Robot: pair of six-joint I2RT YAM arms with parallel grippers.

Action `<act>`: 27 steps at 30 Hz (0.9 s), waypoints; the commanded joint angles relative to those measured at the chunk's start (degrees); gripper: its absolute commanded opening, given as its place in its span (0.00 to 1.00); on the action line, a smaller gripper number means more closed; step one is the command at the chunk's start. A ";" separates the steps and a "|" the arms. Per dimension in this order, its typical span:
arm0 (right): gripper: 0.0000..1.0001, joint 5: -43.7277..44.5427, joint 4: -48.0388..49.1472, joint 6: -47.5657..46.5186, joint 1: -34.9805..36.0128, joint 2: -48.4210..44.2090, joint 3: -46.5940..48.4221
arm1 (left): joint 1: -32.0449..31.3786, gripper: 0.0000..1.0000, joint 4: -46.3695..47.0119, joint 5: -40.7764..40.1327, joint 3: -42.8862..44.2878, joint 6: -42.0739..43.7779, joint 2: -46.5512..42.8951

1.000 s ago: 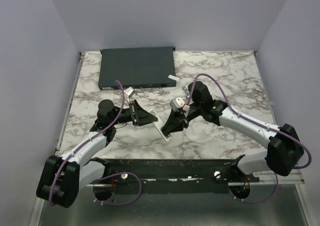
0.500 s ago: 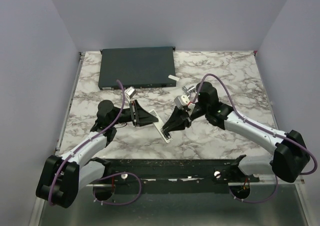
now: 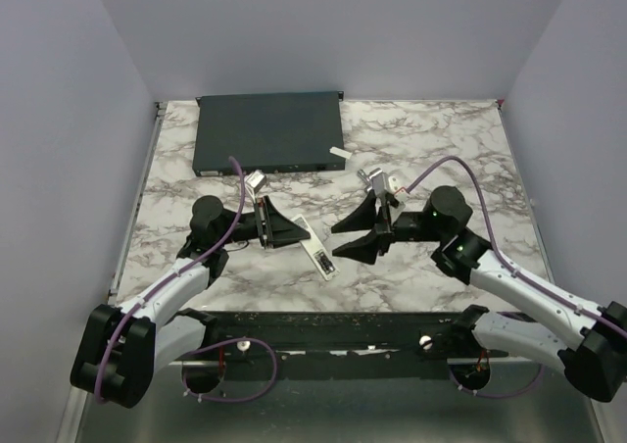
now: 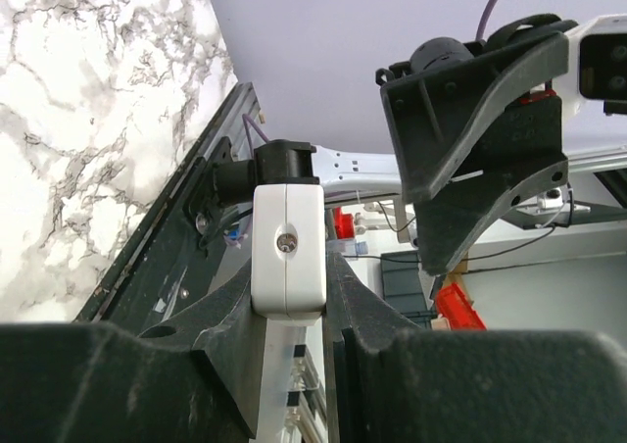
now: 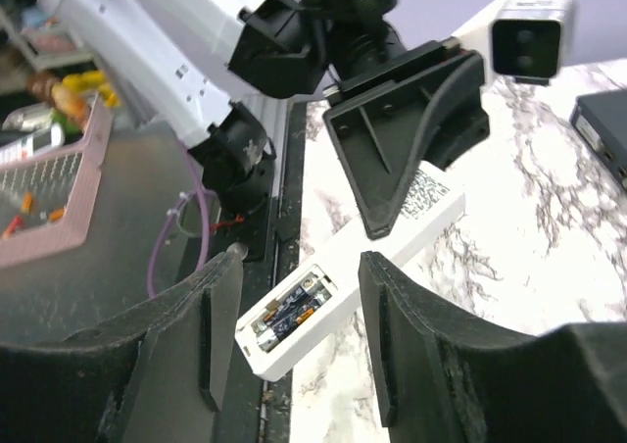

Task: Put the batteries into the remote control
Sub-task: Load the battery into the remote control.

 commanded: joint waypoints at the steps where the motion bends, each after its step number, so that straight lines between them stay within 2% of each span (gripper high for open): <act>1: 0.62 14.16 -5.99 12.14 -0.21 -6.38 -1.83 | -0.33 0.00 0.04 0.61 2.59 2.14 -0.26; 4: 0.65 23.09 -10.32 21.56 -0.20 -9.82 -2.53 | -0.33 0.00 -0.87 0.66 3.45 3.15 -0.18; 7: 0.66 28.89 -21.24 24.95 -0.21 -9.36 1.96 | -0.33 0.00 -1.76 0.38 3.94 3.69 -0.21; 9: 0.68 28.30 -28.86 26.06 -0.19 -6.52 6.18 | -0.33 0.00 -1.90 0.17 4.04 3.70 -0.35; 11: 0.76 24.53 -33.06 27.13 -0.20 -3.40 8.80 | -0.33 0.00 -1.96 0.03 4.20 3.70 -0.36; 13: 0.90 20.82 -33.62 29.28 -0.14 -1.68 8.90 | -0.33 0.00 -1.98 0.08 4.44 3.70 -0.27; 15: 0.93 19.37 -30.79 31.46 -0.18 -2.66 6.92 | -0.33 0.00 -2.11 0.34 4.62 3.61 -0.26; 19: 0.92 18.22 -33.39 30.05 -0.23 -2.48 6.19 | -0.33 0.00 -2.44 0.22 4.90 3.70 -0.61; 22: 0.84 15.47 -33.69 30.42 -0.19 -0.57 5.13 | -0.33 0.00 -2.46 0.07 4.94 3.53 -0.66; 27: 0.78 11.38 -23.77 35.73 -0.17 -0.82 -0.49 | -0.33 0.00 -2.44 0.30 5.25 3.36 -0.81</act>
